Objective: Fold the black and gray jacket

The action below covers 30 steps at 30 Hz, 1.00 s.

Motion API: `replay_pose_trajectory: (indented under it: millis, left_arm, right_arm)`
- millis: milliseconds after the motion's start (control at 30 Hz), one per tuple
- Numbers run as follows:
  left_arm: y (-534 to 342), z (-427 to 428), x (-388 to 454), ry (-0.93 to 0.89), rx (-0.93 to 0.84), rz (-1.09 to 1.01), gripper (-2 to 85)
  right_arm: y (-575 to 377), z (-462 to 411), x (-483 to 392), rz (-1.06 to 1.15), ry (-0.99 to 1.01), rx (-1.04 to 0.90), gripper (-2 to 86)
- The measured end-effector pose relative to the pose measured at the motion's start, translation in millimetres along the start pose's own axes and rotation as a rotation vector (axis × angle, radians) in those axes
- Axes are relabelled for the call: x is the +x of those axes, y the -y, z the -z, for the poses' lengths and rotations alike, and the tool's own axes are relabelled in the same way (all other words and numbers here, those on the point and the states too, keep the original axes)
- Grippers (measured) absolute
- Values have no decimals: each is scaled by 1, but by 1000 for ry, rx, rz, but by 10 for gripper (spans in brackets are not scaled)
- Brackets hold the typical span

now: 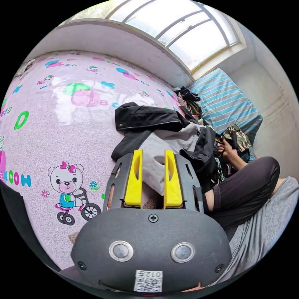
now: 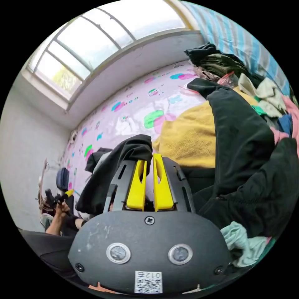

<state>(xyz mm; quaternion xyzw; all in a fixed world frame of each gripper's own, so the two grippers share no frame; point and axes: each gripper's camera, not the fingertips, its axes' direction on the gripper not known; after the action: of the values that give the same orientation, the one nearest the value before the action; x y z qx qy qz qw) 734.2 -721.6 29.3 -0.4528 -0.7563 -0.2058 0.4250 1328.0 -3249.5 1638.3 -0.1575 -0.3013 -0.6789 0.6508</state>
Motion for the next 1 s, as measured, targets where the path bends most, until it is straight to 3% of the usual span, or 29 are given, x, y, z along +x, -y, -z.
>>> replay_pose_trajectory:
  millis: [167, 267, 367, 433, 500, 600, 733, 867, 1000]
  left_arm:
    - [12, -43, -30, -21, -71, 83, 130]
    - [11, -72, -36, -79, -117, 130, 123]
    - [5, -86, -16, -12, -140, 83, 85]
    - [-1, -90, 2, 13, -150, 39, 66]
    - [-8, -92, 19, 15, -152, -23, 54]
    - [-24, -97, 33, -7, -174, -31, 41]
    - [-40, -83, 33, -2, -126, -7, 29]
    - [-50, -68, 24, -27, -108, -6, 22]
    - [-59, -59, 5, -97, -76, 44, 20]
  right_arm:
    - [16, 24, -43, 199, -281, -219, 111]
    - [17, 70, -69, 236, -339, -152, 120]
    - [15, 118, -129, 338, -433, 35, 100]
    - [16, 136, -193, 475, -389, 146, 99]
    - [20, 129, -246, 600, -299, 132, 108]
    - [34, 84, -327, 745, -137, -23, 128]
    - [44, -11, -413, 857, -4, -402, 142]
    - [31, -61, -446, 873, -40, -587, 150]
    - [-2, -67, -456, 890, -191, -662, 80]
